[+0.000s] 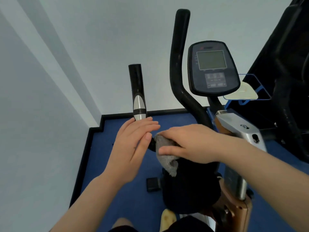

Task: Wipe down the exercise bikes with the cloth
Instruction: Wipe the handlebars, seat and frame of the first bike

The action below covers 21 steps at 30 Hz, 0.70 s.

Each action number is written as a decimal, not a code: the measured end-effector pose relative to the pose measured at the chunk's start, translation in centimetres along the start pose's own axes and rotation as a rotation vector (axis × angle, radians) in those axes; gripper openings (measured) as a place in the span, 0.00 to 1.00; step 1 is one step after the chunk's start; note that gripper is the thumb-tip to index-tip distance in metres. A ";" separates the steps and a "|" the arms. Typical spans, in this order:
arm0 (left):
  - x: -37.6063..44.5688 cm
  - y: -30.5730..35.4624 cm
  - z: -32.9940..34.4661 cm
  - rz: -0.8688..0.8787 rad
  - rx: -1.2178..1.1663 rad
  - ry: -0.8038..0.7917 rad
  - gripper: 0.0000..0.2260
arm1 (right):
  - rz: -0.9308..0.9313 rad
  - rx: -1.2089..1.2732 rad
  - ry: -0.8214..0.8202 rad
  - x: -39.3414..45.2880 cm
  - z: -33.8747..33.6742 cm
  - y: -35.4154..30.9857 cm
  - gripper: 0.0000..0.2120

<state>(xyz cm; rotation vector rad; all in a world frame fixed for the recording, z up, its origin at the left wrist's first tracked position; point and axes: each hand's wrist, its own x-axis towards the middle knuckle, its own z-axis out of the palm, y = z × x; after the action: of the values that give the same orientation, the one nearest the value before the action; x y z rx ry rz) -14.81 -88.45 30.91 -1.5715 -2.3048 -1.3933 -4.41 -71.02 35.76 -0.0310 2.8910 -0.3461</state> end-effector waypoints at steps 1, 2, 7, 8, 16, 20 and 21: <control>0.2 -0.1 -0.3 0.016 0.008 -0.013 0.15 | 0.001 0.005 -0.014 0.3 0.2 -0.1 0.25; 0.5 -0.3 -0.7 0.037 0.016 -0.036 0.15 | -0.010 0.000 -0.020 0.3 0.2 -0.1 0.22; 2.9 -1.6 -3.2 0.136 0.004 -0.219 0.14 | -0.002 -0.124 -0.089 -0.7 -0.4 0.7 0.21; 3.3 -1.8 -3.5 0.154 -0.008 -0.245 0.14 | 0.004 -0.146 -0.085 -0.3 -0.4 0.4 0.20; 6.2 -3.8 -6.4 0.324 -0.094 -0.422 0.12 | 0.267 0.133 -0.017 0.6 0.5 -2.9 0.15; 9.7 -5.7 -9.1 0.491 0.037 -0.443 0.14 | 0.447 0.077 0.109 2.7 1.4 -6.1 0.16; 10.7 -6.1 -9.6 0.535 0.082 -0.450 0.14 | 0.513 0.083 0.159 3.5 1.7 -7.1 0.14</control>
<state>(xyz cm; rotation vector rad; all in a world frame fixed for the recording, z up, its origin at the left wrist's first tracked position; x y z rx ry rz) -28.85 -87.60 37.79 -2.4246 -1.8472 -0.8736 -7.45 -78.45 35.06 0.7668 2.8906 -0.3803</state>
